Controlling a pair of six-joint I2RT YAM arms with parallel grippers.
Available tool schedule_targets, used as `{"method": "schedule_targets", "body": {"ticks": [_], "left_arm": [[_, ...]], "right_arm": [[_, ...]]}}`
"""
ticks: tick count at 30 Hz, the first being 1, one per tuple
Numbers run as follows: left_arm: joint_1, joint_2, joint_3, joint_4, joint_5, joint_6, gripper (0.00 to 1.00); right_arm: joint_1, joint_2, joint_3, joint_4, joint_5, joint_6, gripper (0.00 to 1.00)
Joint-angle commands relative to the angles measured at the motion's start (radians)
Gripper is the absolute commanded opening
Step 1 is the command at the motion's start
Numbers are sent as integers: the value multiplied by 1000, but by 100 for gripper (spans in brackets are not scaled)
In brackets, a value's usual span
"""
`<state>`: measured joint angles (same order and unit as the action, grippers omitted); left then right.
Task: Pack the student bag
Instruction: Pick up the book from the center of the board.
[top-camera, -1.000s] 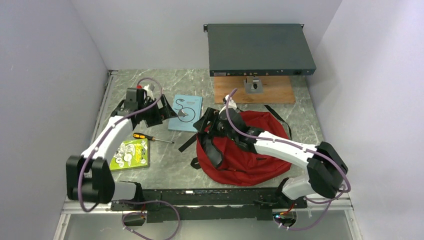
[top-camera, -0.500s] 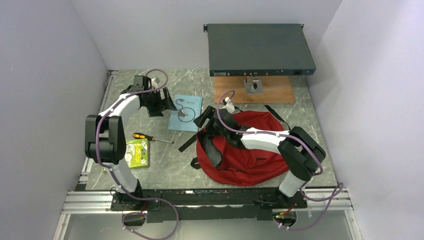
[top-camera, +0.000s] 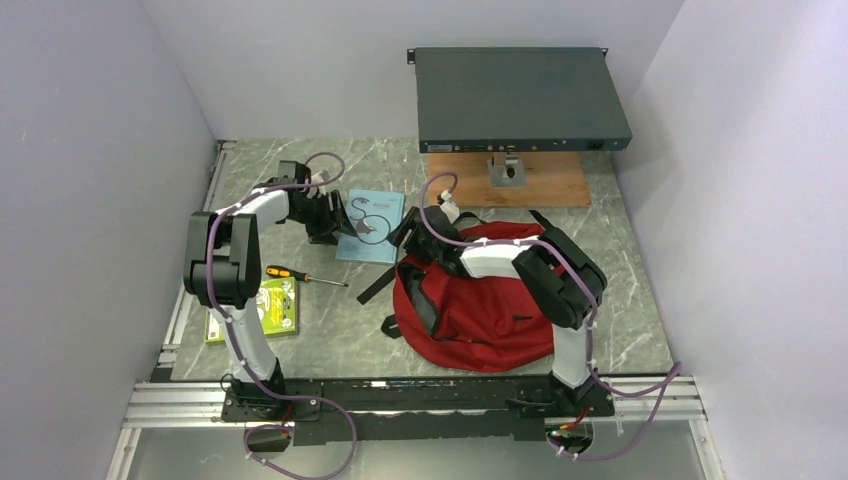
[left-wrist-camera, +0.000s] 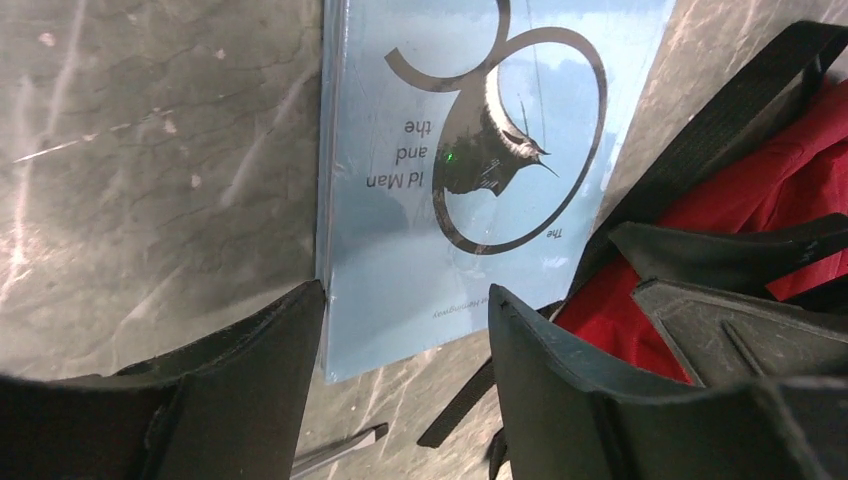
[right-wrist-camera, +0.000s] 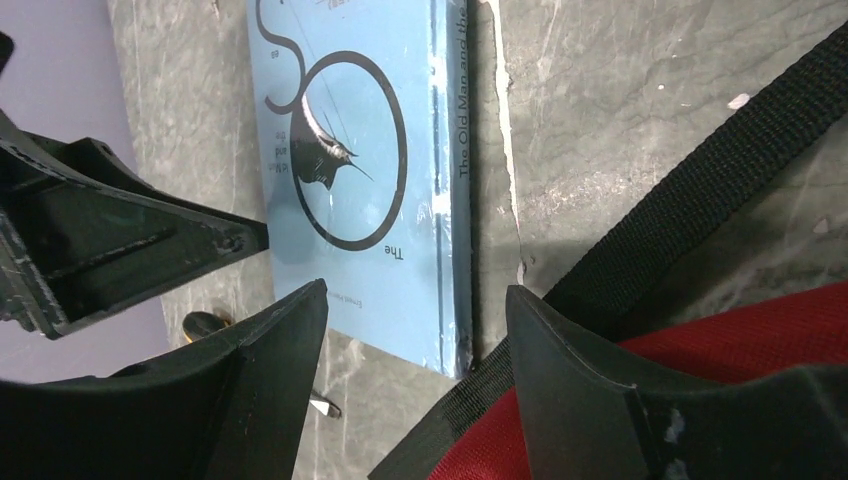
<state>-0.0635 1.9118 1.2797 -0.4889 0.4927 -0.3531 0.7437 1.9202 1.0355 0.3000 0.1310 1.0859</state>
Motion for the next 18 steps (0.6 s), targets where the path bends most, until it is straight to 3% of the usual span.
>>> {"method": "schedule_targets", "body": {"ticks": [1,9,18], "left_arm": [[-7,55,40,9,76,11,65],[-7,102,38,7,95,-6,64],[-8,130,36,10,126,-15,57]], "right_arm": [[10,24,53,-53,27,62,68],[19,97,65,-25,-13,82,68],[19,95,63,165,-178,41,61]]}}
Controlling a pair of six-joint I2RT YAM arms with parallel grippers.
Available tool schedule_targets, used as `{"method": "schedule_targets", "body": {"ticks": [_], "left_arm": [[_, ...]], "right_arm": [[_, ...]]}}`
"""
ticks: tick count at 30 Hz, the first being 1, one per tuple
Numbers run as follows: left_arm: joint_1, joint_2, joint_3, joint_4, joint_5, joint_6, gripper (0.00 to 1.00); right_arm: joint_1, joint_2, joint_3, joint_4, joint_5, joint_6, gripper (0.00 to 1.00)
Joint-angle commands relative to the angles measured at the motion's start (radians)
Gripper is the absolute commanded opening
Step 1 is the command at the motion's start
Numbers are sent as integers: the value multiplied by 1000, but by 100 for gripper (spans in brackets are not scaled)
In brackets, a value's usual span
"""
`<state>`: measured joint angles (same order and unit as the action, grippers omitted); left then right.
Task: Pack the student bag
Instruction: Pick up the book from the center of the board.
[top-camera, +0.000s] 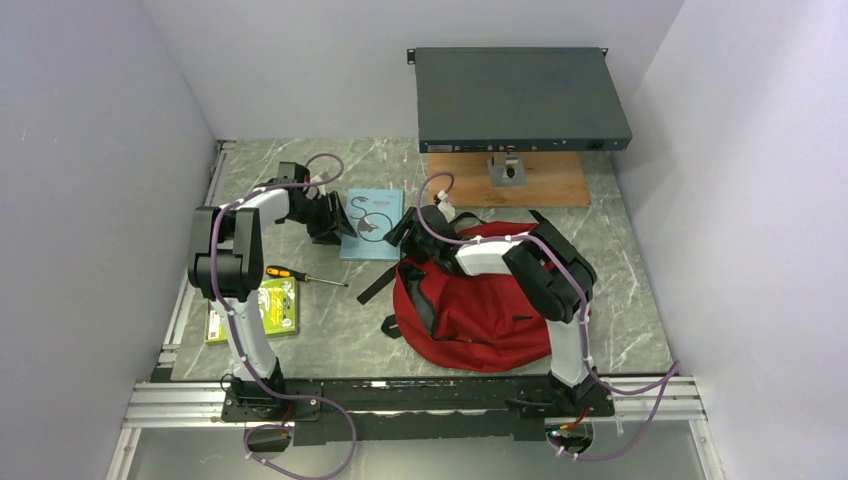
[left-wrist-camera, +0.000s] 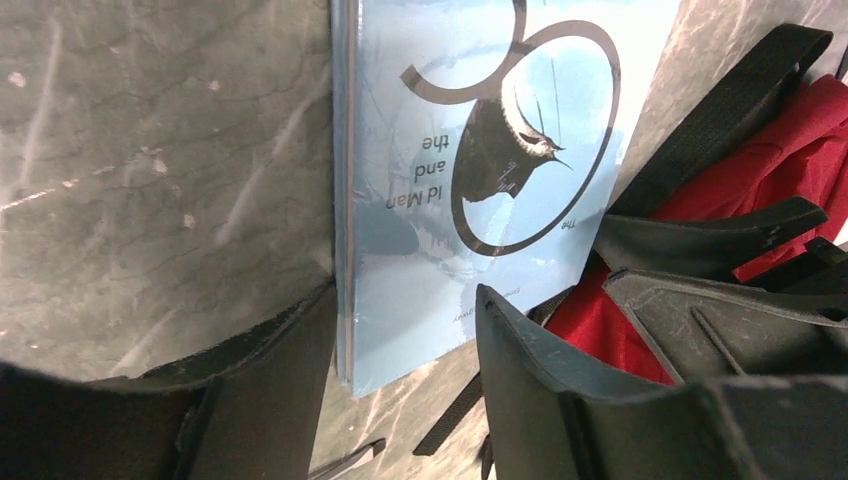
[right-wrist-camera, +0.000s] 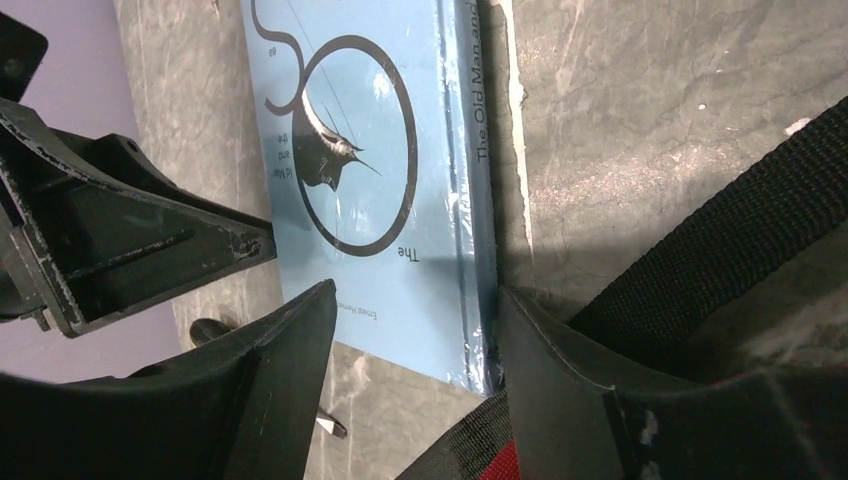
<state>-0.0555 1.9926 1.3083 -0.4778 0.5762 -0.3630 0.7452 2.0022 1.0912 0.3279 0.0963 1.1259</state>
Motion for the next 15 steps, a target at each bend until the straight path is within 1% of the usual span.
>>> {"method": "schedule_targets", "body": {"ticks": [1,4,7,10,15], "left_arm": [[-17,54,6,1,54,-6,54],[-22,54,-12,28,87,-31,50],[-37,42,-41,80,140,-68,48],[-67,27,-73,126,186,-105,47],[-97,27,-100,149,211,-122,47]], "right_arm": [[18,-5,-2,162,-169,10,60],[19,-67,-54,261,-216,52,60],[20,-112,-78,317,-241,84,61],[22,-138,-93,328,-244,111,61],[21,-180,-151,354,-205,115,61]]}}
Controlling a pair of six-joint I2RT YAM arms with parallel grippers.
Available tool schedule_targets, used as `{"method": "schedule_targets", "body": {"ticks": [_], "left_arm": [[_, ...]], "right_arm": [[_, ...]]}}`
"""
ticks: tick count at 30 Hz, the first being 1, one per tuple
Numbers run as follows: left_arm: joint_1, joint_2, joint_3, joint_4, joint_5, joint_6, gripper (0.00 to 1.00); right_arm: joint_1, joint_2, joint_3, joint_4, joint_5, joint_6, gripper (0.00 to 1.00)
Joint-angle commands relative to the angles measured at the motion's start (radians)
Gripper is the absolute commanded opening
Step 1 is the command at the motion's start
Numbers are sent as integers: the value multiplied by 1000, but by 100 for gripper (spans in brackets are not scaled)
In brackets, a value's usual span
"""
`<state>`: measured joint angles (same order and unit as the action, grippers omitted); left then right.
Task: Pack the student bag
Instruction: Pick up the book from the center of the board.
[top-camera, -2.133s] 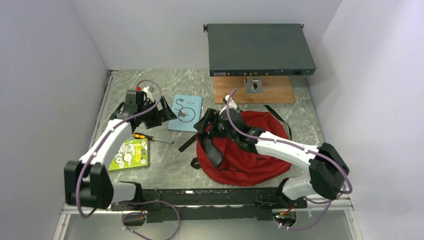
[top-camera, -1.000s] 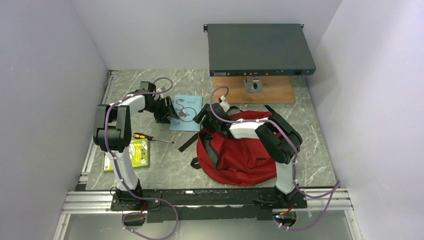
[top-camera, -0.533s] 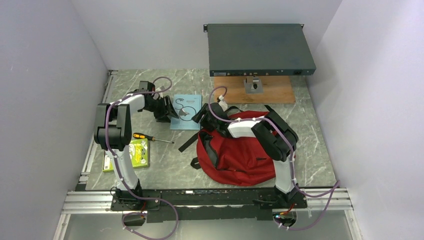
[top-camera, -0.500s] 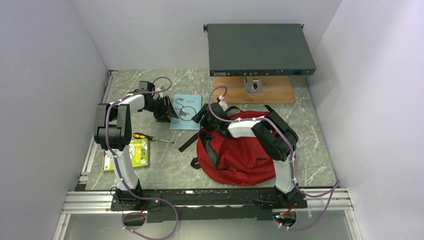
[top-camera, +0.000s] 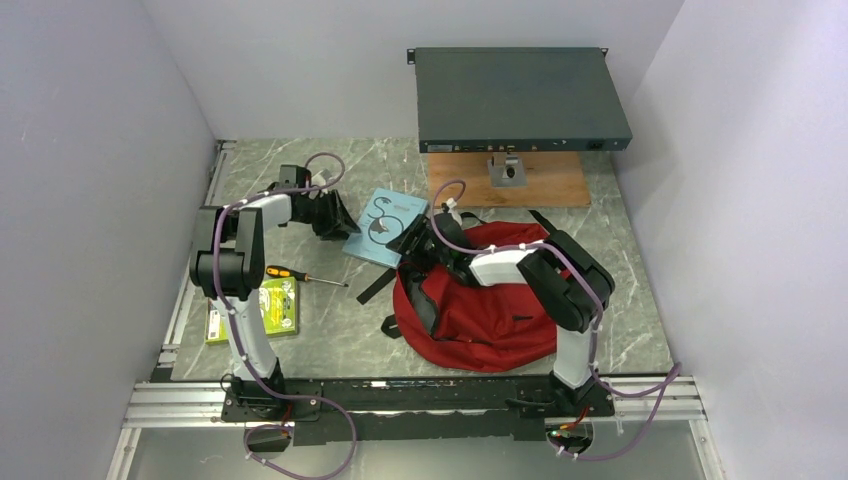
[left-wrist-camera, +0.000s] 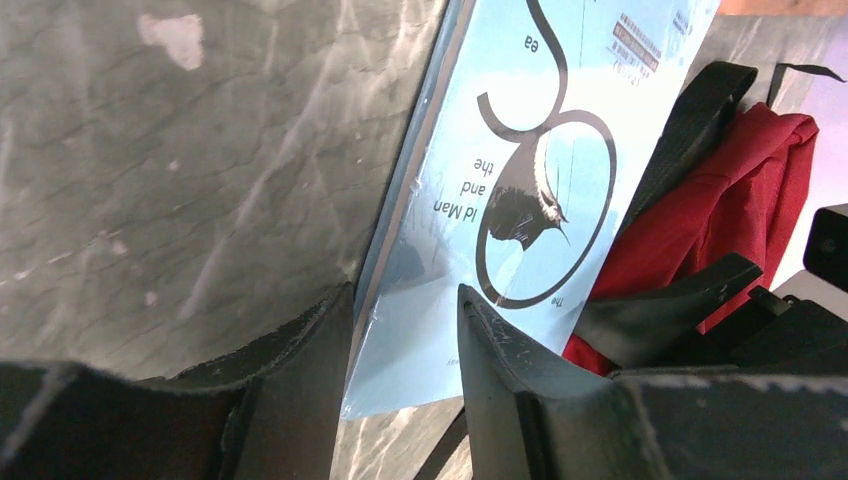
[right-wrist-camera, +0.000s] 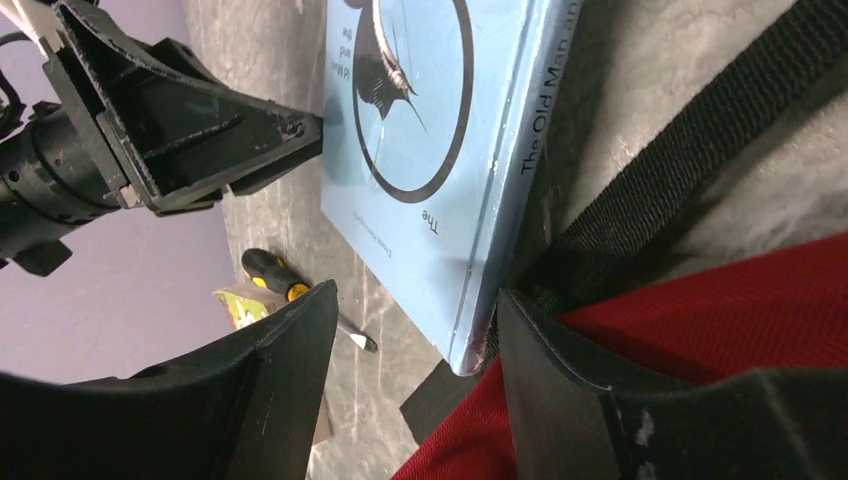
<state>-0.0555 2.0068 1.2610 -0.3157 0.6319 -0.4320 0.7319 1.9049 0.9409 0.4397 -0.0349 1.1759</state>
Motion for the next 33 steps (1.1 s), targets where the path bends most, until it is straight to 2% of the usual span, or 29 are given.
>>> {"method": "schedule_targets", "body": {"ticks": [1,3,8,13,19,26,30,33], "left_arm": [[-98,17,-54,-11,168,-57,46],[-100,13,-85,21,201,-82,45],[-160,-59,-201,153,258,-182,46],[-240,-99,-254,195,252,-212,46],[-274,-55,-280,245,277,-256,46],[-279,-38,-256,195,244,-218,47],[-279,-23,-254,190,243,-216,47],[-279,-23,-251,185,237,-211,47]], "right_arm": [[34,-91,-16,254,-67,66,61],[34,-114,-55,269,-49,81,60],[34,-201,-101,170,-19,62,61],[35,-286,-129,-38,17,61,61],[33,-375,-204,-236,144,87,62],[11,-464,-197,-367,247,15,67],[-52,-535,-193,-434,270,-30,72],[-118,-567,-202,-454,234,-69,73]]}}
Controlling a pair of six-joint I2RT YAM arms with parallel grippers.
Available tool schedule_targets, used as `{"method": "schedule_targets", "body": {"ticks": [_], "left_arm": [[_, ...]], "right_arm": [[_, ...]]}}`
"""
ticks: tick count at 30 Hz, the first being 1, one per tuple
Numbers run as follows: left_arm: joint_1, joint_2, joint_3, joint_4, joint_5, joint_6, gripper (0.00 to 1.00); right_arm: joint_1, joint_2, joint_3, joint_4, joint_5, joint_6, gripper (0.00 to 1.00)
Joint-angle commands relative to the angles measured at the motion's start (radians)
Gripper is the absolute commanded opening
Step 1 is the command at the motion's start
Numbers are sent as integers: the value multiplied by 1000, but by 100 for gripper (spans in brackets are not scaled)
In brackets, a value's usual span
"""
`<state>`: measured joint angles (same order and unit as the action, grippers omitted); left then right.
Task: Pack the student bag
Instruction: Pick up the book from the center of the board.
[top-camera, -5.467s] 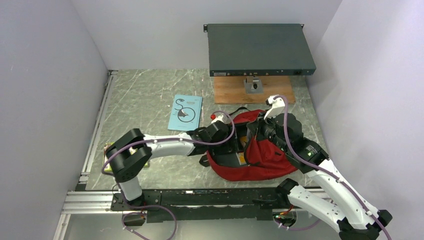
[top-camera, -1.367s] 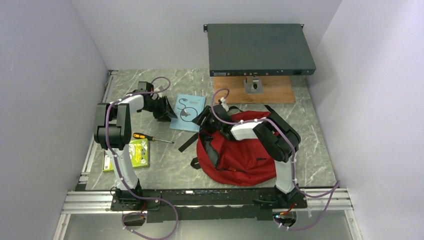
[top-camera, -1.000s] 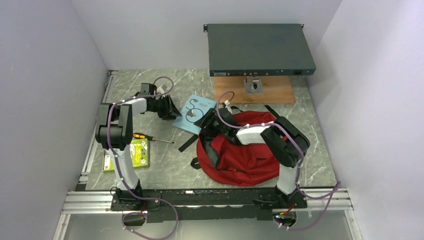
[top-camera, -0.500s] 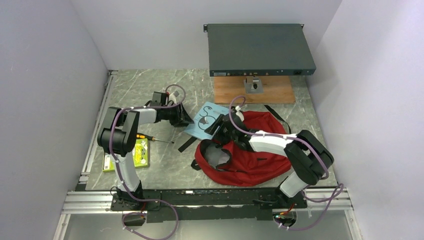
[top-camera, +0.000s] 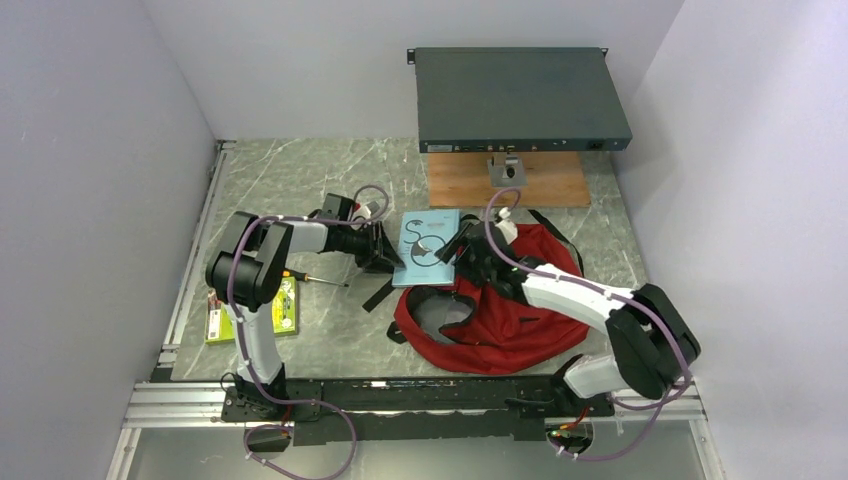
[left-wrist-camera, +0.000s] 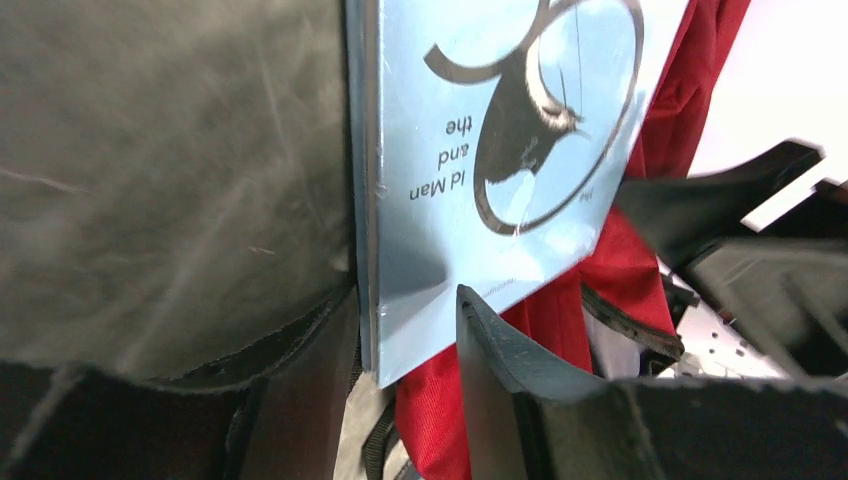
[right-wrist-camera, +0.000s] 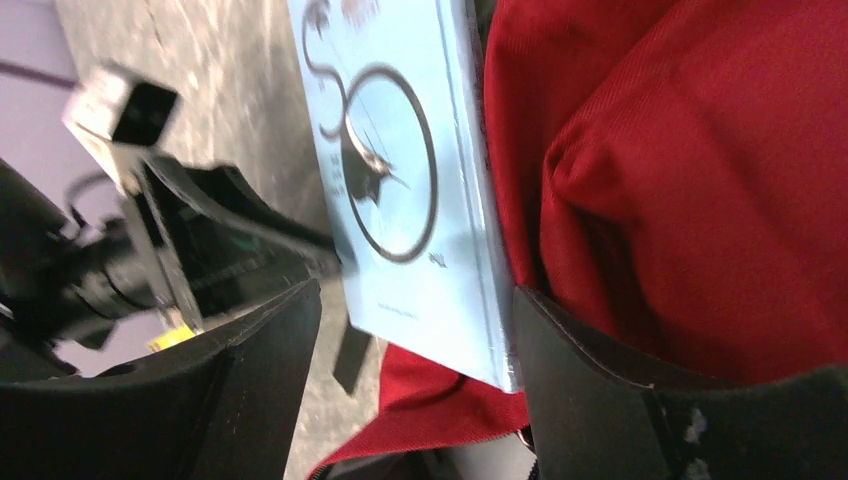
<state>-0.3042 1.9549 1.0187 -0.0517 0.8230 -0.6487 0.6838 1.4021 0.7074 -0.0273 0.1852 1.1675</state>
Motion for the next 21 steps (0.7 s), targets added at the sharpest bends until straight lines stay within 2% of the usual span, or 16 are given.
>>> {"method": "schedule_targets", "body": {"ticks": [1,7,11,15,18,21], "left_arm": [[-30,27,-5,-88,41,11,47],[-30,33,-2,-85,45,9,47],[-30,37,6,-85,45,8,47],[-30,45,12,-93,42,15,47],[-30,47,8,-87,50,9,47],[-30,45,9,-79,61,8,40]], "right_arm": [[-89,-69,30,22,0,-98,73],[-139,-26,122,50,-64,-295,70],[-157,44,139,192,-94,-397,70],[-180,141,172,279,-99,-377,70],[-192,211,229,242,-55,-345,70],[-203,275,246,250,-57,-326,70]]}}
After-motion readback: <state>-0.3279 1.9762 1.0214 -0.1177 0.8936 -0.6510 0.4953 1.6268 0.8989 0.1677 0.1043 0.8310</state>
